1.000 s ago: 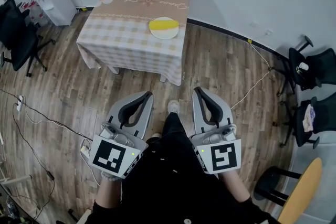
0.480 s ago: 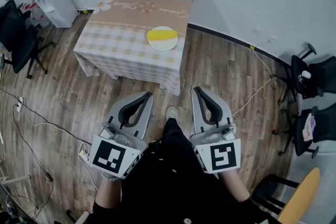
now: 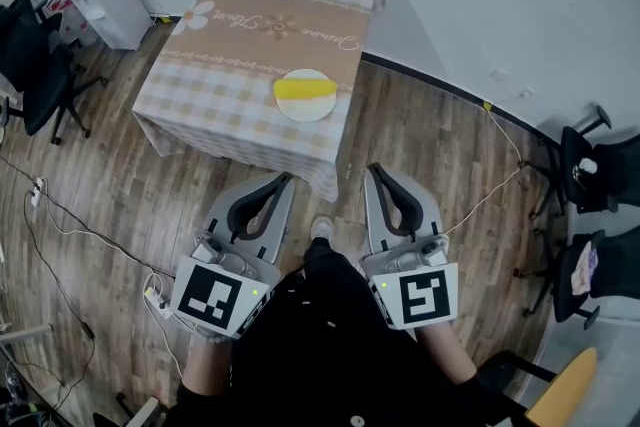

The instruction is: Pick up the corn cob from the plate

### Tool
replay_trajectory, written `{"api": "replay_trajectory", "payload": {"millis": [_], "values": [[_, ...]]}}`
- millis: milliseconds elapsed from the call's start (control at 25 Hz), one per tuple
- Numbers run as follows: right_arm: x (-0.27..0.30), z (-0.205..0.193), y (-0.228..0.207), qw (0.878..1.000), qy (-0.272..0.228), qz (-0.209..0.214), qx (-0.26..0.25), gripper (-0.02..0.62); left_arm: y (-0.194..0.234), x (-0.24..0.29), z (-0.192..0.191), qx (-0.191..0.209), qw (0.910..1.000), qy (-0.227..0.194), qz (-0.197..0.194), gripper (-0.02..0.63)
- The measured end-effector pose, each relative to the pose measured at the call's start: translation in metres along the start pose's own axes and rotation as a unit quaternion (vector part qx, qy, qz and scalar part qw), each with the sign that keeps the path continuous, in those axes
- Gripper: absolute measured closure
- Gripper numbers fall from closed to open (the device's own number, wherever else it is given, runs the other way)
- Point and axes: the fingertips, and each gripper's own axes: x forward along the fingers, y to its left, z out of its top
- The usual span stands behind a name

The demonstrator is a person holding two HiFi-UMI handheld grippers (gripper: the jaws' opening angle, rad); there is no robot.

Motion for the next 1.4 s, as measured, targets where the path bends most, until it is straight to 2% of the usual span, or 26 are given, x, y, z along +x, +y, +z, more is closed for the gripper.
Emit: {"api": "replay_trajectory", "payload": {"millis": [480, 680, 840, 1400], "values": [[0.067, -0.011, -0.068, 0.999, -0.005, 0.037, 0.002, 0.552, 0.027, 0.088, 0.004, -0.006, 0.9995, 0.009, 0.028, 0.594], [0.088, -0.020, -0.095, 0.999, -0.003, 0.046, 0.004, 0.552, 0.033, 0.122, 0.010, -0.003, 0.9994, -0.012, 0.034, 0.594], [0.102, -0.024, -0.111, 0.998, -0.005, 0.058, 0.008, 0.552, 0.042, 0.138, 0.000, -0.009, 0.9982, 0.018, 0.056, 0.594], [0.113, -0.034, -0.137, 0.997, -0.004, 0.078, 0.022, 0.552, 0.041, 0.157, -0.002, -0.008, 0.9951, 0.044, 0.089, 0.594]]}}
